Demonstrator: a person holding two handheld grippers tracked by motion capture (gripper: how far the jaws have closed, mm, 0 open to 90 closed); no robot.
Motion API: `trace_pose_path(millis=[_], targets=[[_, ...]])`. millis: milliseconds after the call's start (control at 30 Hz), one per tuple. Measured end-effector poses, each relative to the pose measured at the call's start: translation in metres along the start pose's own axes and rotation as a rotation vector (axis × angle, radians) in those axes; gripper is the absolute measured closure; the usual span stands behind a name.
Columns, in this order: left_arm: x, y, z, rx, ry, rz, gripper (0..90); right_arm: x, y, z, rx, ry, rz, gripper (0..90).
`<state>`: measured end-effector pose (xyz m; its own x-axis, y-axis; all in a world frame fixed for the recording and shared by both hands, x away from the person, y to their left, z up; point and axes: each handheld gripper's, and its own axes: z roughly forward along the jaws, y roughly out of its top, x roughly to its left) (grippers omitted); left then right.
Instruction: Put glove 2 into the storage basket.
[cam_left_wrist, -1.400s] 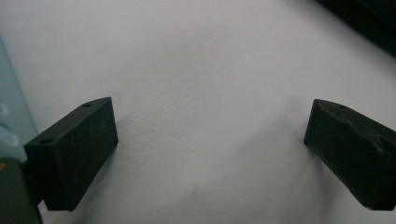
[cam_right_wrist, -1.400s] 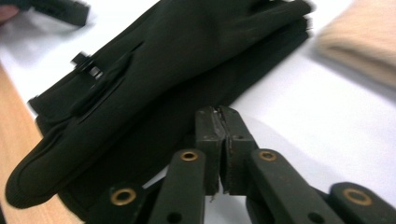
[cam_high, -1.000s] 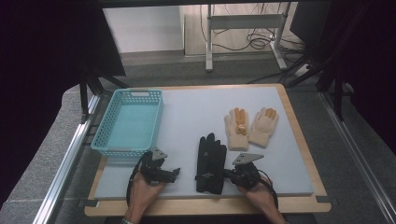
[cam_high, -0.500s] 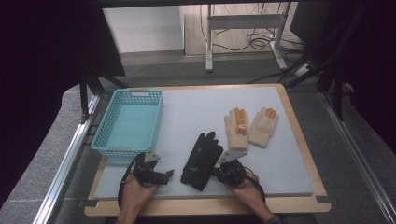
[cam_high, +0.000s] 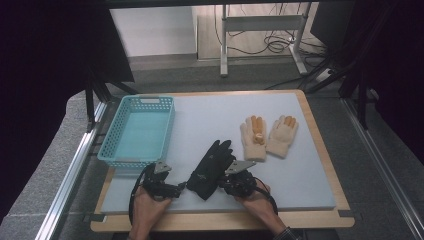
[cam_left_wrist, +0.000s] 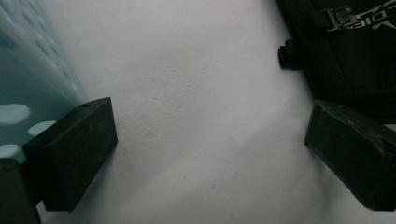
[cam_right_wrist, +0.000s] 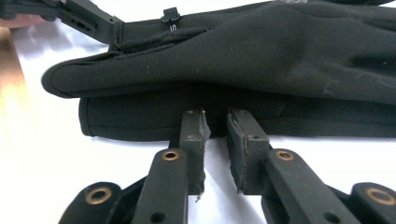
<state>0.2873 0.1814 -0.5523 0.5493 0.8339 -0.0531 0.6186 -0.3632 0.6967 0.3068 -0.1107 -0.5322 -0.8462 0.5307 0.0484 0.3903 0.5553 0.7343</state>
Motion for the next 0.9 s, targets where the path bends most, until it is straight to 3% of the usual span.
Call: trace_pose_path(millis=[300,667,900], targets=[[0.000,0.000,0.000,-0.001,0.001,0.001,2.5,-0.018,-0.003,-0.031,-0.030,-0.068,-0.005,58.6],[0.000,0.000,0.000,0.000,0.000,-0.004,2.7,-0.063,-0.027,-0.066,-0.029,-0.186,0.075,31.7],[0.000,0.000,0.000,0.000,0.000,-0.006,2.6,-0.089,-0.047,-0.084,-0.026,-0.241,0.143,20.8]])
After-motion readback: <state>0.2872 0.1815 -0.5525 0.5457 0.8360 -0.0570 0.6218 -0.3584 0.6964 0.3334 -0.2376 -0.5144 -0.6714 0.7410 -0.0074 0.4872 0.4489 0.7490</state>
